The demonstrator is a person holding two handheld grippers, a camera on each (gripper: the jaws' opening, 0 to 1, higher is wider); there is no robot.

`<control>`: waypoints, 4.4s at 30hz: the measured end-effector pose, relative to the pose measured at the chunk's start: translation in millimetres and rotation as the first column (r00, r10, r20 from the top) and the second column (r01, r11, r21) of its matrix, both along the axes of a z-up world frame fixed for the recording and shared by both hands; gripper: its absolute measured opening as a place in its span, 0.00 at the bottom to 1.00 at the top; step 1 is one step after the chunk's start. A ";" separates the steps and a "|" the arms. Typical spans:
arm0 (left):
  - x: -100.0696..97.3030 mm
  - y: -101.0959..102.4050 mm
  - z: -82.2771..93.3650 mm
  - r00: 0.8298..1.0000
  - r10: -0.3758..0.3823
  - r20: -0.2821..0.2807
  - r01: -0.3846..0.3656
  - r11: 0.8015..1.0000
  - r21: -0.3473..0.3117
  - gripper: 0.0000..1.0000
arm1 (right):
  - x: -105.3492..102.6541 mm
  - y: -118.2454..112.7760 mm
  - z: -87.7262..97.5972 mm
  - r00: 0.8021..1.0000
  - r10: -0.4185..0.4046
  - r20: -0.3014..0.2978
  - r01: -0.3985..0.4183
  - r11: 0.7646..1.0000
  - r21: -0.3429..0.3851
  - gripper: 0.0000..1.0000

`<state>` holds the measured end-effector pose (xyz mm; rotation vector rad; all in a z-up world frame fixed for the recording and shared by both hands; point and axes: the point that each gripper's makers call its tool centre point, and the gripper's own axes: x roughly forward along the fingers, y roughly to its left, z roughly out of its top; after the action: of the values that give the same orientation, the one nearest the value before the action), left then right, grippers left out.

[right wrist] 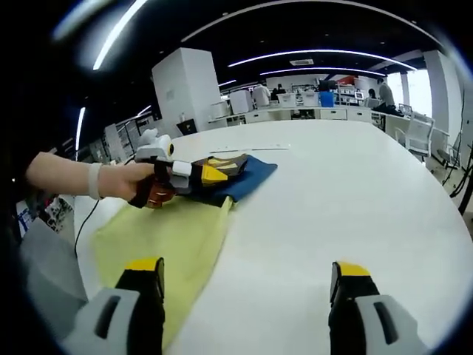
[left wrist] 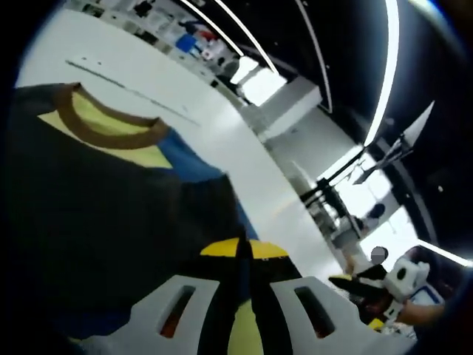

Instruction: Fold the garment on the visible template until the final outline fits inside the template.

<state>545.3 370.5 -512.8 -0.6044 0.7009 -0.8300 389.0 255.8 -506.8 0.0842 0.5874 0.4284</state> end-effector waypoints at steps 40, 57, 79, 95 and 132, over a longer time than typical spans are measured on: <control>-39.5 -14.8 30.1 0.899 -0.300 0.320 0.245 0.948 0.203 0.53 | -1.2 16.3 -2.2 0.999 0.033 0.001 -0.033 0.999 0.019 0.97; -40.2 20.6 40.5 0.882 -0.286 0.375 0.178 0.939 0.295 0.91 | -1.5 30.3 6.7 0.997 0.072 0.018 -0.072 0.997 0.035 0.99; -73.0 89.6 52.4 0.913 -0.182 0.366 0.075 0.955 0.287 0.92 | 3.6 45.8 25.0 0.995 0.084 0.055 -0.087 0.995 0.047 0.98; -90.2 183.0 59.0 0.928 -0.100 0.360 -0.040 0.932 0.361 0.90 | 8.1 57.0 30.0 0.992 0.099 0.073 -0.103 0.993 0.054 0.98; -151.7 267.7 54.6 0.947 0.000 0.320 -0.133 0.909 0.395 0.75 | -13.7 66.0 30.5 0.988 0.140 0.060 -0.143 0.989 0.048 0.93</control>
<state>393.6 638.2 -458.2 -0.1062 0.5358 -0.6656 375.3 321.8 -476.3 0.0801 0.5281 0.5820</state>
